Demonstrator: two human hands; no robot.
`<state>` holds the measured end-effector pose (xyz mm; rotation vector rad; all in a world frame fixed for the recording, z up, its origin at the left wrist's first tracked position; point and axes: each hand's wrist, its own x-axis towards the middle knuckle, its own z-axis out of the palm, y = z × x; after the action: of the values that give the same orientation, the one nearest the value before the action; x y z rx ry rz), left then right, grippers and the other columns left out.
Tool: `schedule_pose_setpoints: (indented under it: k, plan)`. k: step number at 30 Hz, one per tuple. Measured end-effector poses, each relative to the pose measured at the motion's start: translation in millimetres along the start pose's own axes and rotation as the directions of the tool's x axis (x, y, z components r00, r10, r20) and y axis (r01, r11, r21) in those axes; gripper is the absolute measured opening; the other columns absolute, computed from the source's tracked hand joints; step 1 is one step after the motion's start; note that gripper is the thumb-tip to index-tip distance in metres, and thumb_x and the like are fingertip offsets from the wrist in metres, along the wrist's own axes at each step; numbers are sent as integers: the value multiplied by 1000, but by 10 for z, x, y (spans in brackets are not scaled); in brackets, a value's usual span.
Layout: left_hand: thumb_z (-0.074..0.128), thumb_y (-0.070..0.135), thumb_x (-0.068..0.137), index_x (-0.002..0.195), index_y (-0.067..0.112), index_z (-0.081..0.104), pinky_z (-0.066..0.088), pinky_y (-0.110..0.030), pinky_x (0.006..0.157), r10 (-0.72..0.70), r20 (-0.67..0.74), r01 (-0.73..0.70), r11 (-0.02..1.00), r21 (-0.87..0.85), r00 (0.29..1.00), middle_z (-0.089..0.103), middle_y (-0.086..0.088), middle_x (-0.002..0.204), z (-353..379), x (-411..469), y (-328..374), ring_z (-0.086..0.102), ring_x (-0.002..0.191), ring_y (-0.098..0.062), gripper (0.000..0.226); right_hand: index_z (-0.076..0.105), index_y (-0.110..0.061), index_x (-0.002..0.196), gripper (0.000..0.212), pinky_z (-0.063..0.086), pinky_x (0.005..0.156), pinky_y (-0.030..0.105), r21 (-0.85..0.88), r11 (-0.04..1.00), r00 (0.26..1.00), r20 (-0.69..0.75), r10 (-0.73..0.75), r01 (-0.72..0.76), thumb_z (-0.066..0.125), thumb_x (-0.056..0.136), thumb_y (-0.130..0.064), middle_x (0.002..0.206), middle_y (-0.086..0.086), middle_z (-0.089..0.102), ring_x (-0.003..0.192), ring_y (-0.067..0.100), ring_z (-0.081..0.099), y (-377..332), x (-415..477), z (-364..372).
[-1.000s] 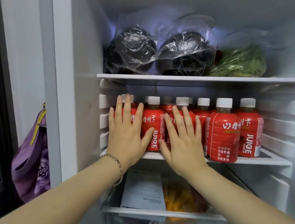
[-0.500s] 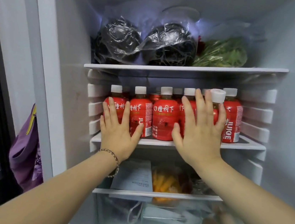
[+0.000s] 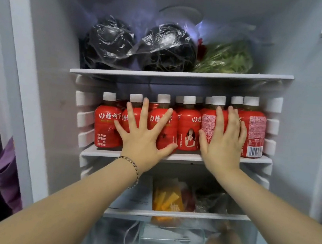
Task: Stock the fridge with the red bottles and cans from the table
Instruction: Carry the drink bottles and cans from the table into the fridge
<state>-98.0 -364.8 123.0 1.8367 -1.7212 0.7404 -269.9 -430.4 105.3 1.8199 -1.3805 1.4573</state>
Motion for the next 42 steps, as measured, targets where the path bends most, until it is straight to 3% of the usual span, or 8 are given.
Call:
schedule_pose_setpoints:
  k: [7,15,21,24,28,31,36,42]
  plan:
    - [32,74,80,121,44,-42,-6,-66,106,-44,3,44,999,-24,999,-34,-5,150,87,-56,131,-33,133,-41,89,17,-18,146,69,8,112,47,-30,987,987,29,-155,156,32,86,-50,154,17,17,142,29,6,249,-59,-141]
    - [24,67,88,115,30,-50,-4,-65,107,-24,80,19,998,62,997,-37,-16,147,51,-47,183,-31,135,-39,88,-17,-21,146,88,-11,111,56,-260,965,939,338,67,25,27,87,-68,157,15,-17,142,36,-20,200,-21,-309]
    - [44,47,91,150,19,3,-3,-56,111,179,-45,-182,979,-89,983,-10,-17,155,-107,-224,217,-11,142,-37,77,27,-18,145,63,14,115,46,-204,978,910,399,115,-35,51,91,-41,152,12,19,143,31,12,34,-188,-808]
    - [66,28,79,126,13,53,30,-58,102,419,-188,-439,895,-79,888,35,-20,144,-202,-433,352,30,132,-42,52,60,-18,110,23,43,91,32,-122,989,740,657,143,-83,53,89,-27,114,4,60,107,23,53,-59,-463,-1131]
    - [44,32,92,103,14,56,40,-36,83,552,211,-492,825,-277,807,55,-8,115,-441,-857,686,50,106,-27,25,67,-17,94,15,49,79,28,-233,962,396,877,272,-144,54,88,-19,89,1,70,80,19,62,-164,-957,-1705]
    - [45,32,92,84,16,58,42,-28,71,651,399,-457,748,-481,646,62,-5,90,-590,-1220,1013,57,84,-24,22,65,-14,105,23,48,72,24,-347,913,395,824,406,-214,51,90,-22,100,5,71,82,17,62,-159,-1323,-2235]
    - [47,32,89,68,15,53,42,-26,67,850,315,-555,517,-651,422,56,-5,73,-1069,-2021,1833,58,79,-25,27,68,-17,93,16,40,70,21,-544,787,436,657,615,-290,53,89,-21,95,5,71,81,18,59,-66,-2002,-3428]
    - [47,34,90,99,13,62,43,-31,76,969,119,-640,234,-732,218,63,-12,108,-1786,-3147,2880,59,102,-29,28,67,-12,97,19,44,62,22,-722,525,337,407,849,-450,50,90,-16,73,-1,63,54,6,53,21,-2875,-4989]
